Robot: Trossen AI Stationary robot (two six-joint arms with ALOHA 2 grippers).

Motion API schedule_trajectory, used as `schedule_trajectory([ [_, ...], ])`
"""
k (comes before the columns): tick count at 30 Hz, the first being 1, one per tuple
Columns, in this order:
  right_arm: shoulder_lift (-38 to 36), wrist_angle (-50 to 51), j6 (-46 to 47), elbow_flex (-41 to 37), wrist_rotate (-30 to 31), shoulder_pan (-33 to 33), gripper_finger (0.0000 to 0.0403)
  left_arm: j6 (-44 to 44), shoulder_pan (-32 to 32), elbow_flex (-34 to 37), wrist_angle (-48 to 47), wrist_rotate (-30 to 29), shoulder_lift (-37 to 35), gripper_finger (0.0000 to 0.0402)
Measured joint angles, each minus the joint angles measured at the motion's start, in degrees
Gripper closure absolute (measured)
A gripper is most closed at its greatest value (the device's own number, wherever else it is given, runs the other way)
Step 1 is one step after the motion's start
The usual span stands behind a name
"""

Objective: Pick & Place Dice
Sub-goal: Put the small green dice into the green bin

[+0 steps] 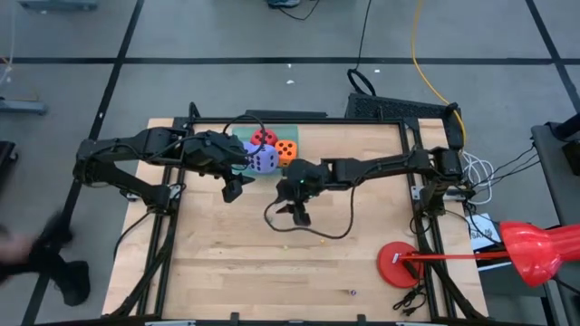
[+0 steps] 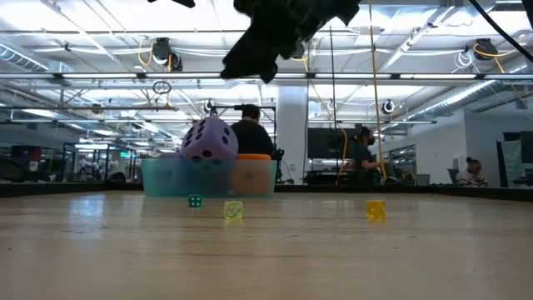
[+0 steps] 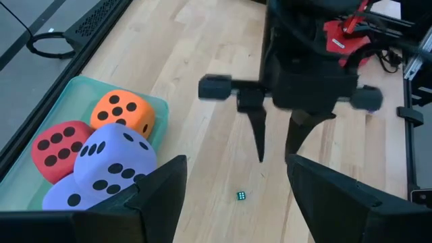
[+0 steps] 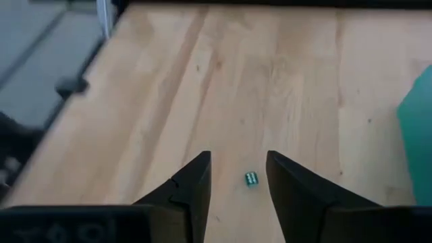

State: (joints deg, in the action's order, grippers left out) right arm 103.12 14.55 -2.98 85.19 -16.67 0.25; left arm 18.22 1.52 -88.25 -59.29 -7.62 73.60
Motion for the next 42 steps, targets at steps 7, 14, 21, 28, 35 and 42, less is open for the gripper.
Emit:
schedule_trajectory([
  [7,-9.29,-12.46,6.74,-7.13,1.00,0.96,0.0273,-0.02,0.00,0.00,0.02,0.00,-0.02,0.0135],
  [14,-20.28,-27.06,6.48,-26.13,5.67,2.39,0.0273,-0.02,0.00,-0.01,0.02,-0.01,-0.01,0.0135],
  [21,-32.40,-36.18,-0.86,-43.87,5.91,3.86,0.0273,-0.01,0.01,-0.02,1.33,0.00,-0.01,0.0135],
  [28,-43.55,-40.28,-1.44,-56.57,6.06,6.19,0.0273,0.00,0.00,-0.02,6.67,0.02,-0.02,0.0135],
  [35,-53.71,-42.78,1.91,-66.31,5.97,8.44,0.0273,0.00,0.02,-0.02,14.12,0.02,-0.02,0.0135],
  [42,-60.39,-44.55,2.75,-72.63,5.95,8.46,0.0273,-0.01,0.02,-0.02,22.61,0.02,-0.02,0.0135],
])
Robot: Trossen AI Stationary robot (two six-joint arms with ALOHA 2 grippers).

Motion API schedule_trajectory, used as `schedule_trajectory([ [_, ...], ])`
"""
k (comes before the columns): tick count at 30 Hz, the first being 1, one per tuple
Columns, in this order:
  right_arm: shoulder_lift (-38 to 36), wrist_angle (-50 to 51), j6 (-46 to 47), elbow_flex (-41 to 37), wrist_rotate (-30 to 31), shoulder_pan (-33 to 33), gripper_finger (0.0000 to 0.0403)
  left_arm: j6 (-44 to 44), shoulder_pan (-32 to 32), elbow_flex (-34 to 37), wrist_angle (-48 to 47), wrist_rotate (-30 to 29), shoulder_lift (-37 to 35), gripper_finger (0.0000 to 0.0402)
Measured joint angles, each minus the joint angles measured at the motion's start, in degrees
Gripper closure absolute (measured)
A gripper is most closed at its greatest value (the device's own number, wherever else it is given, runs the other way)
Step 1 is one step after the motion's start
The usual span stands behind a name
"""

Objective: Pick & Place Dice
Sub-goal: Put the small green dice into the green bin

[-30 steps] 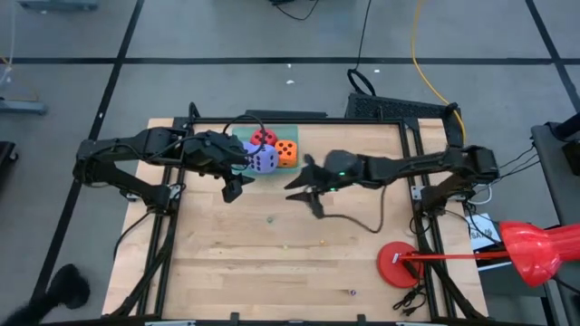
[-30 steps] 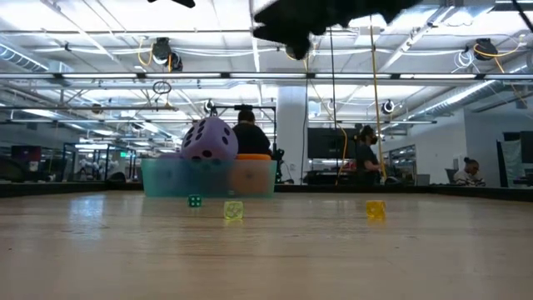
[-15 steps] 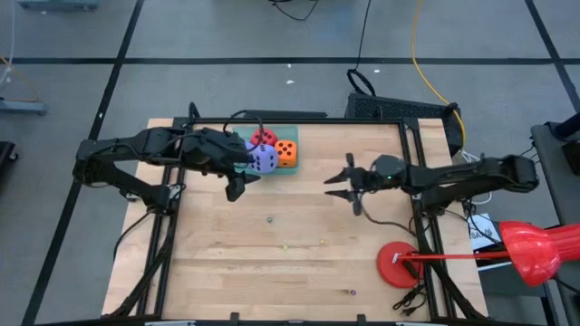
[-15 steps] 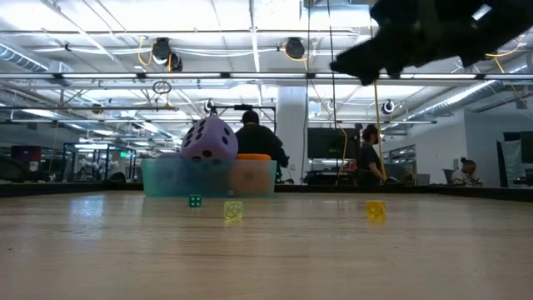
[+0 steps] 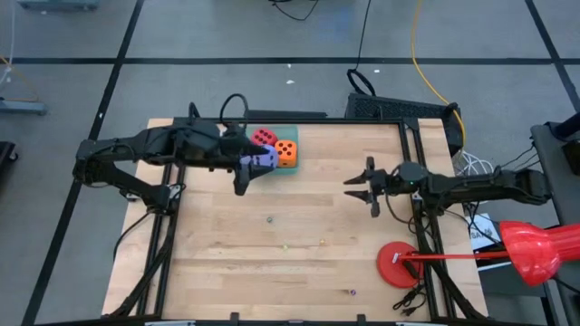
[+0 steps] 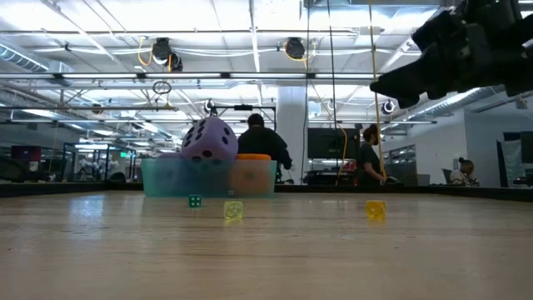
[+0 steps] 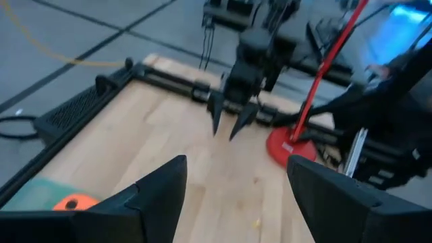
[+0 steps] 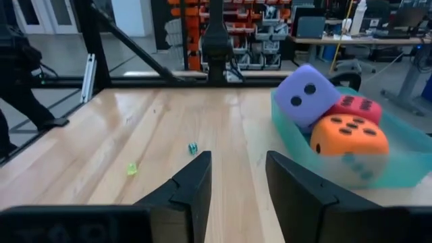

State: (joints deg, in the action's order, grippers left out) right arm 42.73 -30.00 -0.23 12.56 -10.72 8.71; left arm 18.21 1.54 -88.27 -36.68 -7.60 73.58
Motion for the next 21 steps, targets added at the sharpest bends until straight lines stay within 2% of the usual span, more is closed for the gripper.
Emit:
schedule_trajectory([
  [12,-1.30,-4.06,-0.96,-0.72,0.15,-0.02,0.0273,0.00,0.00,0.00,10.61,-0.02,0.02,0.0135],
  [21,-1.27,-4.51,-0.57,-0.72,0.16,-0.02,0.0273,0.01,0.00,0.00,11.36,0.00,0.02,0.0135],
])
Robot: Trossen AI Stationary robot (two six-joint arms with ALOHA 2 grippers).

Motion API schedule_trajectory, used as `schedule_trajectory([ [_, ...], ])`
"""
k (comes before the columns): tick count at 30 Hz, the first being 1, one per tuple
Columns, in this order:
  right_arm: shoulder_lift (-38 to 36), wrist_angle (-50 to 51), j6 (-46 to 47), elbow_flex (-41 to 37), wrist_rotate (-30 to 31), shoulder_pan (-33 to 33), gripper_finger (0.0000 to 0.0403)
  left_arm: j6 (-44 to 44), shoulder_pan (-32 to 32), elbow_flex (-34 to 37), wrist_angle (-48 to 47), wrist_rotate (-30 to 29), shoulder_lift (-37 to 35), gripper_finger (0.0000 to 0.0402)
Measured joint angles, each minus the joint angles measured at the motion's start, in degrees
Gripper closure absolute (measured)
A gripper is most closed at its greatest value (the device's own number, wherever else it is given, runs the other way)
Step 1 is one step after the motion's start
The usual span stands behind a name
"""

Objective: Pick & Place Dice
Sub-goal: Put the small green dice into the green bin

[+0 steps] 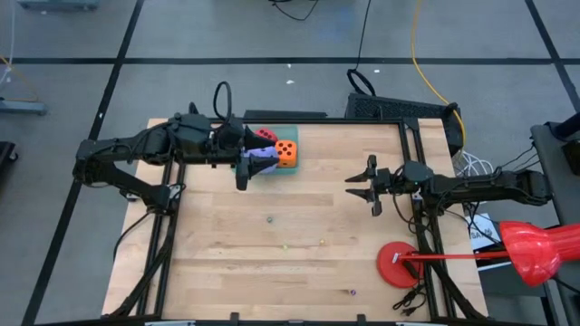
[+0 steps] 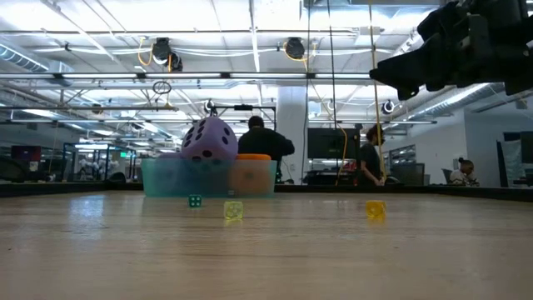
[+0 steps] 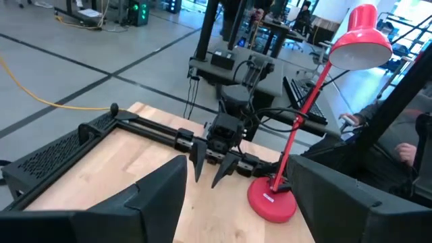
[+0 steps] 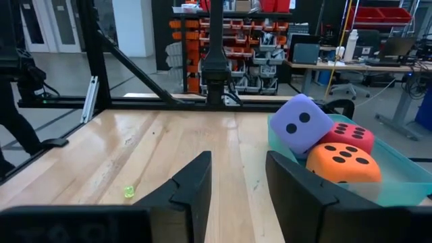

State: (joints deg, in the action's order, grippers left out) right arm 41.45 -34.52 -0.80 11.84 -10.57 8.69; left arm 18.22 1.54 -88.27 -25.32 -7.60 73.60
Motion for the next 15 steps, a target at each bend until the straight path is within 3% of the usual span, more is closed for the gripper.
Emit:
schedule_trajectory([
  [15,0.00,0.01,1.61,0.02,0.19,0.00,0.0273,0.20,-0.02,0.00,2.00,-0.02,-0.01,0.0135],
])
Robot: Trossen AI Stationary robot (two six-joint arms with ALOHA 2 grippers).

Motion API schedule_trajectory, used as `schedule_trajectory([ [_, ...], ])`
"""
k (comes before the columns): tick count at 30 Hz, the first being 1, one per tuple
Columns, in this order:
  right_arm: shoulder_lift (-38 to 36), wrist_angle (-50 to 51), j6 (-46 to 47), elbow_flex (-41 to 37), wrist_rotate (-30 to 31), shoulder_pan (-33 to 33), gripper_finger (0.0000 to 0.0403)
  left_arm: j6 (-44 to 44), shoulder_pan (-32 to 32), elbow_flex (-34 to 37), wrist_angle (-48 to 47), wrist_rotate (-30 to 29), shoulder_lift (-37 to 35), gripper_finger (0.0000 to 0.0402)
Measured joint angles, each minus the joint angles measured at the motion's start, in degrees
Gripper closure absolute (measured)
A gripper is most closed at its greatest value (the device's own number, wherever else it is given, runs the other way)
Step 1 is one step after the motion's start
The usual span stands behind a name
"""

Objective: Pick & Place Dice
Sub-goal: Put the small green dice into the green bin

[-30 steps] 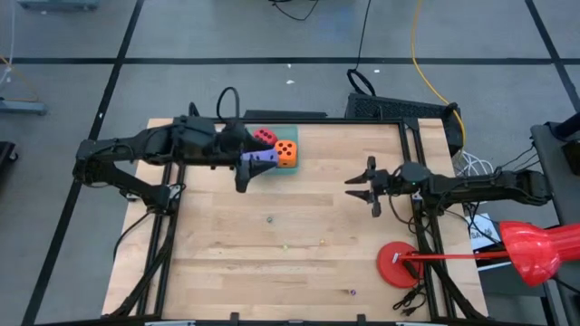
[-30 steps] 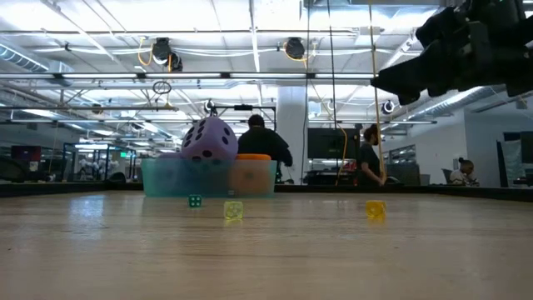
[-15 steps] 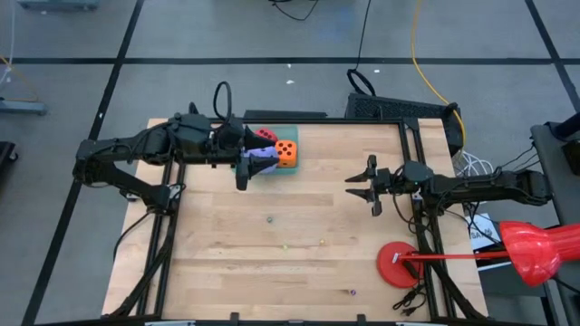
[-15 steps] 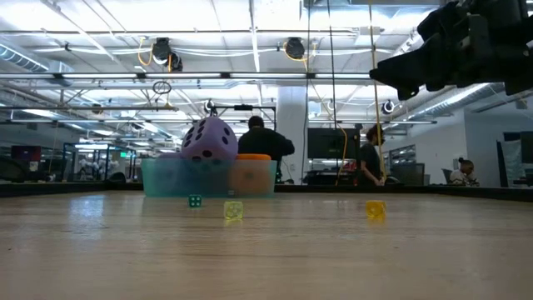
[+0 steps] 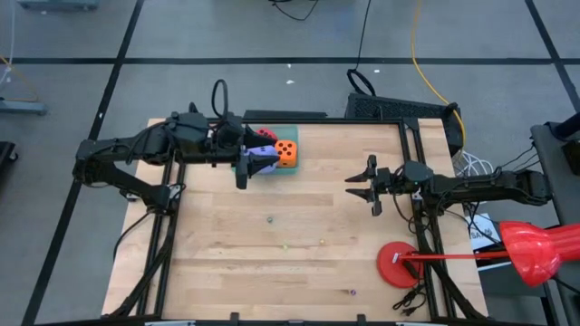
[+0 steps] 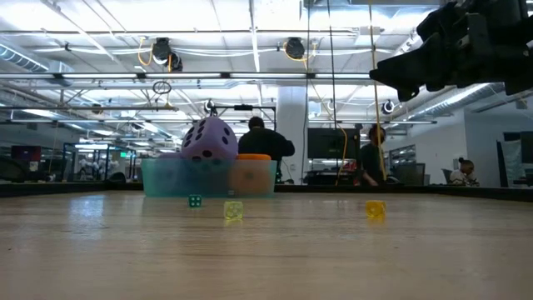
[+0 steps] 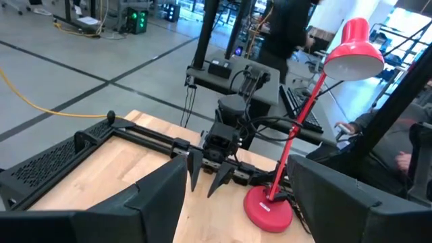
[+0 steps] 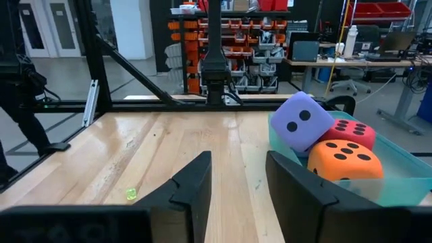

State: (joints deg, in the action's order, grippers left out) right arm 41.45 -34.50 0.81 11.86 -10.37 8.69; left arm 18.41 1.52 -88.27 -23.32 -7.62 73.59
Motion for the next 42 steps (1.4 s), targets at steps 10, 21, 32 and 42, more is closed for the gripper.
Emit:
schedule_trajectory([
  [10,0.00,0.02,0.03,0.00,-0.15,-0.04,0.0273,-3.33,0.13,0.00,-2.94,3.10,0.16,0.0135],
  [21,0.04,0.47,0.03,0.07,-0.17,-0.04,0.0273,-1.97,4.88,0.02,-23.20,-7.12,5.78,0.0135],
  [32,0.04,0.42,0.03,0.07,-0.20,-0.07,0.0273,0.36,9.71,0.00,-24.11,-3.82,17.71,0.0135],
  [42,0.04,0.37,0.03,0.07,-0.20,-0.07,0.0273,4.85,9.47,1.87,-26.00,-3.62,21.46,0.0135],
])
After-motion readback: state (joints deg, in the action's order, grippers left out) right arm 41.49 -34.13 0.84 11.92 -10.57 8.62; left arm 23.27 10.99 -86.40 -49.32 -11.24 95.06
